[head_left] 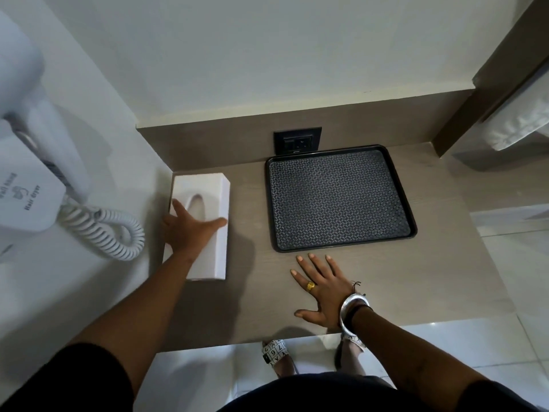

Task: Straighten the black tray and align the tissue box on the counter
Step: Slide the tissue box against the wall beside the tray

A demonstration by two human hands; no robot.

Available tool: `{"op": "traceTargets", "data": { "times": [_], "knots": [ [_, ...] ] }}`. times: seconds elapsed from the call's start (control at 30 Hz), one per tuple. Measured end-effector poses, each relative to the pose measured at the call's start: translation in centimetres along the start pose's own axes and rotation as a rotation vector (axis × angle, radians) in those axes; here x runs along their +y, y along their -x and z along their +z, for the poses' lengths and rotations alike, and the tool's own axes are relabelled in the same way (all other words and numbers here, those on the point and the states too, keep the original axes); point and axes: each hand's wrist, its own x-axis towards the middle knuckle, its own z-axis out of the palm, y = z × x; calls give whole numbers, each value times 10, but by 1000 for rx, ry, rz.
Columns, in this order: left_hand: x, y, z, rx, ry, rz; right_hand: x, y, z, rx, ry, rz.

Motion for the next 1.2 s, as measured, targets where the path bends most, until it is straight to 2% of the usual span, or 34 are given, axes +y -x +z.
{"op": "traceTargets", "data": {
  "times": [0.23,0.43,0.53,0.7,0.8,0.9,1.2],
  "knots": [
    [3,-42,4,51,-4,-135,2,-1,4,13,-35,7],
    [0,-44,9,70,17,-95,4,-4,8,-7,-66,1],
    [-2,-32,10,74,-23,21,5,-5,9,-23,-69,11],
    [-29,14,14,150,-241,469,6,-5,10,-44,-69,17],
    [-54,28,19,156,-341,607,6,-4,8,-44,-66,19],
    [-62,27,22,169,-375,638,6,-5,6,-47,-56,14],
    [-47,-13,16,122,-420,570,7,-6,7,-73,-55,19]
  ]
}}
